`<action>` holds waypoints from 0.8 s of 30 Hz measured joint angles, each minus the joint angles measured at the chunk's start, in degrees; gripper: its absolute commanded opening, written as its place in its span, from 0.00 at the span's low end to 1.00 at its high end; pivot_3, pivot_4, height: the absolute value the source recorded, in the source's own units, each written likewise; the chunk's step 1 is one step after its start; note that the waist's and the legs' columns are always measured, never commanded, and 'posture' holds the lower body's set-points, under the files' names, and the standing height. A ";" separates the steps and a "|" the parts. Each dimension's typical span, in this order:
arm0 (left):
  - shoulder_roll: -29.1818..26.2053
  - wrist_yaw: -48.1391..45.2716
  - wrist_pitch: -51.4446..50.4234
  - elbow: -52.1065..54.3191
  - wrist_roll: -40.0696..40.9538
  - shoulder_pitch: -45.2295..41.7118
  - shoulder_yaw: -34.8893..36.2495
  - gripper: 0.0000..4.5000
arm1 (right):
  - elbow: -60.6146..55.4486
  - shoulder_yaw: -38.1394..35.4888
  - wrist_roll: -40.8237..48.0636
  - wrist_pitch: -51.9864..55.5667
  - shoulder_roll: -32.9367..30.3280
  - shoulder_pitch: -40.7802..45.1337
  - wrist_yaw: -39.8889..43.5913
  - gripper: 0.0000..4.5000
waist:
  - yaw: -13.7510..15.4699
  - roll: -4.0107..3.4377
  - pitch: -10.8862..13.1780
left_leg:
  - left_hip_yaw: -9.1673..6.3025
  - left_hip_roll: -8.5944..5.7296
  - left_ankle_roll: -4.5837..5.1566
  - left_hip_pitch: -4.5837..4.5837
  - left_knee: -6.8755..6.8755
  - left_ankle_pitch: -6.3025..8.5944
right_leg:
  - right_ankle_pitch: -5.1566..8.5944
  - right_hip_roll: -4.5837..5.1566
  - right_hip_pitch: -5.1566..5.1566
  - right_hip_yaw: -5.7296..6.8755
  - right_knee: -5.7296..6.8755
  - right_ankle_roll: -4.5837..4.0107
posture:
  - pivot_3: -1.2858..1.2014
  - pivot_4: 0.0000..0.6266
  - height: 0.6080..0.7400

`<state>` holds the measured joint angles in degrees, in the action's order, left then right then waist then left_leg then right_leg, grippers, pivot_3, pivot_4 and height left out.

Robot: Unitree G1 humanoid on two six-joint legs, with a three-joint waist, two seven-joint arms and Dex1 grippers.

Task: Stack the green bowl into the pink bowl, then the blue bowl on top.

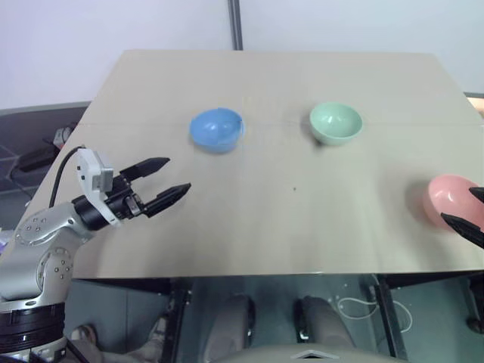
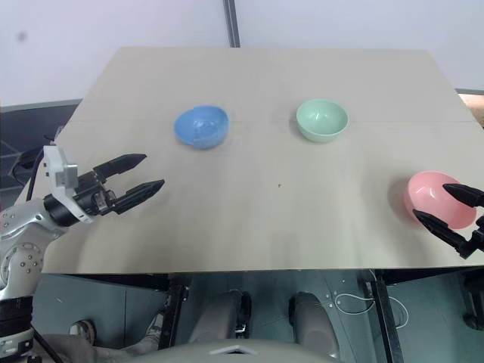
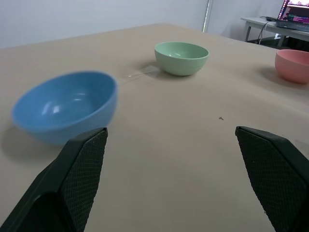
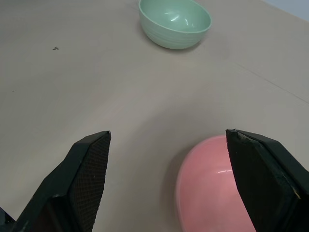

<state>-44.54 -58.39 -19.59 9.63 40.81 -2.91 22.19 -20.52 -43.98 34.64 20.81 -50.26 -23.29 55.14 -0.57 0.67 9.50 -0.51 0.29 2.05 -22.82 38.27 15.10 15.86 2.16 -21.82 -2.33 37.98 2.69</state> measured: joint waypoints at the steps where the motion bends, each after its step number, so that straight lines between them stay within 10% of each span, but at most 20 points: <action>1: 0.00 -0.01 0.00 0.00 0.00 0.00 0.00 1.00 | 0.00 0.00 0.01 0.04 0.00 0.00 0.01 0.93 | 0.00 0.00 0.00 | 0.00 0.00 0.00 0.00 0.00 0.00 | 0.00 0.00 0.00 0.00 0.00 0.00 | 0.52 0.24 1.00; 18: 4.38 -14.25 -0.06 5.55 7.25 -10.25 -8.24 1.00 | -0.23 17.74 -10.16 19.31 2.29 11.51 -21.33 0.93 | -0.09 0.00 -0.01 | 0.02 -0.04 0.00 -0.01 0.02 0.00 | -0.01 -0.10 0.00 0.01 0.01 0.00 | 0.52 0.24 1.00; 24: 4.44 -15.31 -1.12 6.87 8.29 -10.46 -9.32 1.00 | 5.64 20.46 -11.95 21.46 2.98 14.99 -23.00 0.44 | -0.07 -0.03 0.01 | 0.04 -0.04 0.01 -0.03 0.01 0.00 | -0.01 -0.19 -0.02 0.01 0.01 0.01 | 0.52 0.24 1.00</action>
<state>-40.10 -73.71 -20.71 16.50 49.10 -13.37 12.87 -14.87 -23.53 22.70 42.26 -47.28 -8.31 32.14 -0.63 0.64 9.51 -0.47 0.25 2.05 -22.84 38.28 15.10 15.85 1.97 -21.83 -2.32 37.99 2.70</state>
